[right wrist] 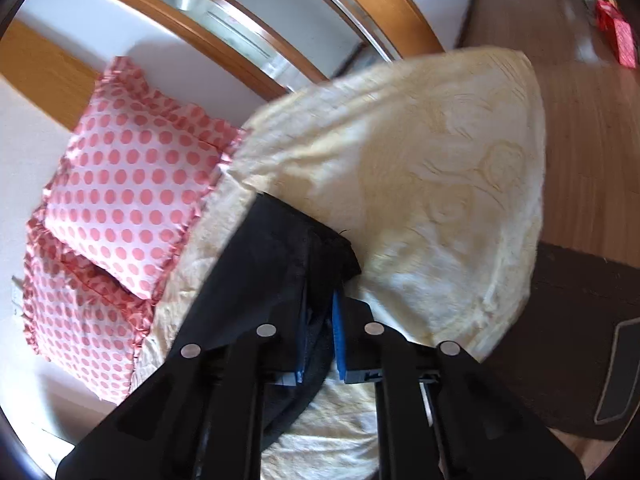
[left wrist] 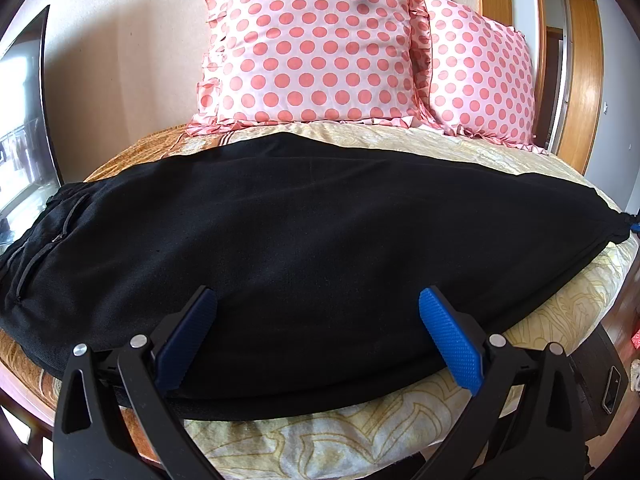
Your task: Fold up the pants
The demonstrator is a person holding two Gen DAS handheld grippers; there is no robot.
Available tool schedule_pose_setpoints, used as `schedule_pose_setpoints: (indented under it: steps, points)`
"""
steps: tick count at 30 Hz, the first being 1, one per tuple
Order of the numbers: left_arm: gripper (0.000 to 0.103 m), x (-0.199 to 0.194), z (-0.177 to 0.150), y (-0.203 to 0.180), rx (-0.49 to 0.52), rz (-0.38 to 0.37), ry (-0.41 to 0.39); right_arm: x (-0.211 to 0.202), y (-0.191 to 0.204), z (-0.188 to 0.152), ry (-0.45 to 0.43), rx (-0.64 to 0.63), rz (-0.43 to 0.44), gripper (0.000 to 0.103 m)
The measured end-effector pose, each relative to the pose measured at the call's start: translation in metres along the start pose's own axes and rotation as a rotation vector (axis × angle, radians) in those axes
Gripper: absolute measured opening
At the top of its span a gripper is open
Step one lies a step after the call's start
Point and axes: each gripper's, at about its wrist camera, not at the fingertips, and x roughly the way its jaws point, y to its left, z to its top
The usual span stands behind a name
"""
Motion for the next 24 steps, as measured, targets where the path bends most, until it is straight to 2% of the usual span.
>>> schedule_pose_setpoints:
  steps: [3, 6, 9, 11, 15, 17, 19, 21, 24]
  points:
    - [0.101, 0.0, 0.0, 0.0, -0.002, -0.001, 0.0, -0.011, 0.027, 0.0, -0.048, -0.075, 0.083, 0.01]
    - [0.101, 0.0, 0.0, 0.001, -0.007, 0.0, -0.001, -0.023, 0.082, -0.006, -0.066, -0.203, 0.21, 0.01]
    - [0.101, 0.0, 0.001, 0.001, -0.013, 0.001, -0.004, -0.029, 0.139, -0.023, -0.055, -0.33, 0.331, 0.01]
    - [0.101, 0.0, 0.001, 0.001, -0.019, 0.001, -0.005, -0.029, 0.185, -0.045, -0.015, -0.427, 0.435, 0.01]
    - [0.101, -0.001, 0.002, 0.002, -0.034, -0.003, -0.009, -0.019, 0.265, -0.108, 0.115, -0.583, 0.622, 0.01]
    - [0.101, -0.002, 0.002, 0.002, -0.049, -0.004, -0.012, -0.01, 0.299, -0.155, 0.204, -0.672, 0.705, 0.01]
    - [0.101, -0.002, 0.002, 0.003, -0.061, -0.005, -0.016, 0.002, 0.32, -0.206, 0.31, -0.769, 0.743, 0.01]
    - [0.101, -0.002, 0.002, 0.003, -0.07, -0.007, -0.018, 0.023, 0.326, -0.264, 0.452, -0.869, 0.726, 0.01]
    - [0.101, -0.003, 0.002, 0.004, -0.08, -0.013, -0.02, 0.05, 0.319, -0.317, 0.595, -0.933, 0.643, 0.01]
